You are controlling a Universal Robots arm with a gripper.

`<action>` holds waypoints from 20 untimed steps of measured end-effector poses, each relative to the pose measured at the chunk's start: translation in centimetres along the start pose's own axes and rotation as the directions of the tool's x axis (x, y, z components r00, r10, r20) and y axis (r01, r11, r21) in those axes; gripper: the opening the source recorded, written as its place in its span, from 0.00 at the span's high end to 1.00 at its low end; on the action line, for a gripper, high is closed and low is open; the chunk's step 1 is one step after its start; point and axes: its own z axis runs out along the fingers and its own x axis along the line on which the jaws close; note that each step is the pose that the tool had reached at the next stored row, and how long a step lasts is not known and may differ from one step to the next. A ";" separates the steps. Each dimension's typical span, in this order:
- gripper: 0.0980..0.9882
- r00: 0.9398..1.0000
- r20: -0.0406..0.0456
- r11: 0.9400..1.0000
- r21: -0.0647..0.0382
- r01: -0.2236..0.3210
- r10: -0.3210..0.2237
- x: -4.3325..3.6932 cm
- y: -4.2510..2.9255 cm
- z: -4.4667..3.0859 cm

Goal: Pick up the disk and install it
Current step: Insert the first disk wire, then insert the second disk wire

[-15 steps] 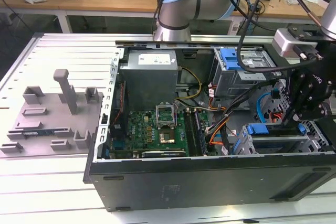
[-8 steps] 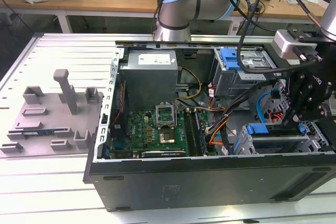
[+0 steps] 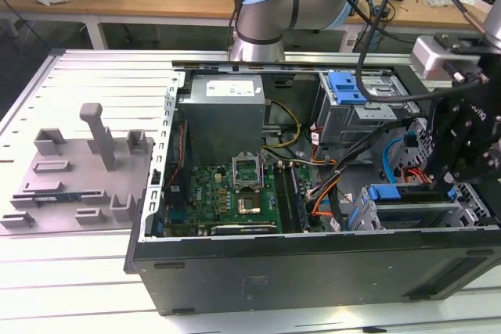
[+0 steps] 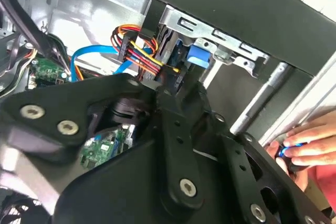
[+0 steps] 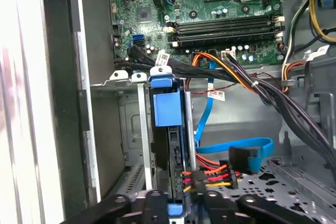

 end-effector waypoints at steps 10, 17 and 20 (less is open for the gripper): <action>0.70 1.000 0.000 1.000 0.000 0.000 0.000 -0.07 0.00 -0.42; 0.70 1.000 0.000 1.000 0.000 0.000 0.000 -0.09 0.00 -0.42; 0.70 1.000 -0.003 1.000 0.000 0.000 0.000 -0.31 0.02 -0.43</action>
